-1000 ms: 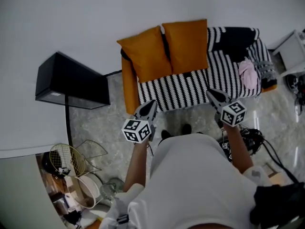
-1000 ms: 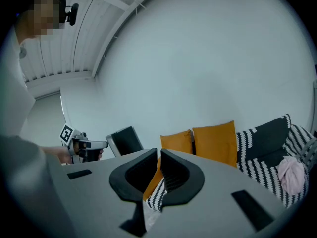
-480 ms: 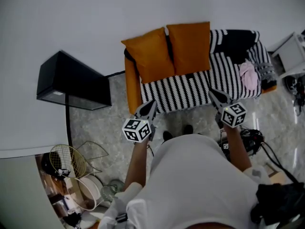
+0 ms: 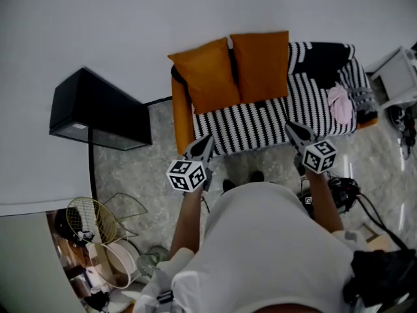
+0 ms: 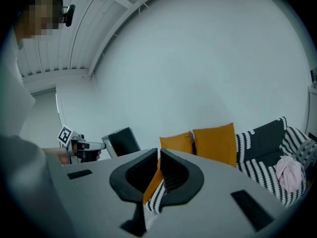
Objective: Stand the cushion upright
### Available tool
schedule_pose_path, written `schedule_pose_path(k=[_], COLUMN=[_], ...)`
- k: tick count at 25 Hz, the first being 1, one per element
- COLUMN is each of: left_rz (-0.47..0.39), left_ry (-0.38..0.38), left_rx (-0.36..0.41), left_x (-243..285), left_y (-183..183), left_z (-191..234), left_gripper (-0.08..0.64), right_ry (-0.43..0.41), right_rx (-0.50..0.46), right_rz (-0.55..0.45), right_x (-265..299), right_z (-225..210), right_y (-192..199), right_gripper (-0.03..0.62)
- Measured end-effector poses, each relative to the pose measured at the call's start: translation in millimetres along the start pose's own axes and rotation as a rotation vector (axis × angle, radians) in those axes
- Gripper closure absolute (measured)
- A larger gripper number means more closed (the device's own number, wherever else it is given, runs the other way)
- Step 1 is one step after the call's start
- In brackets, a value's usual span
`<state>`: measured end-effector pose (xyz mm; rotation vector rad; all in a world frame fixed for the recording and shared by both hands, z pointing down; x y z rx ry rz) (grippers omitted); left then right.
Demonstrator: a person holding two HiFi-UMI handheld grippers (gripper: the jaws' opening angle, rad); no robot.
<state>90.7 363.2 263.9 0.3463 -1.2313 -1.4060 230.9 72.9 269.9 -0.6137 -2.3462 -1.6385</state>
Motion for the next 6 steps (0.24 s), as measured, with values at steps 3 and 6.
schedule_pose_path(k=[3,6], left_rz=[-0.001,0.000], left_ry=[0.006,0.009], left_rx=[-0.001,-0.001], left_x=[-1.6,-2.6], left_y=[-0.5,-1.5], left_z=[1.2,4.0], left_gripper=[0.558,0.558], right_ry=[-0.002,-0.002], right_rx=[-0.004,-0.005], right_rz=[0.000,-0.001], right_x=[2.6,5.6], right_z=[2.7,5.2], right_y=[-2.3,-4.5], right_gripper=[0.549,0.549])
Point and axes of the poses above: the fingertips, and each gripper's own axes: x forward along the fingers, z to its left, y out of its underside, the point moved 5 cm from there along -x, backward along the fingers, and after that the axes turned 7 degrees about z, right-handed, at the moved point
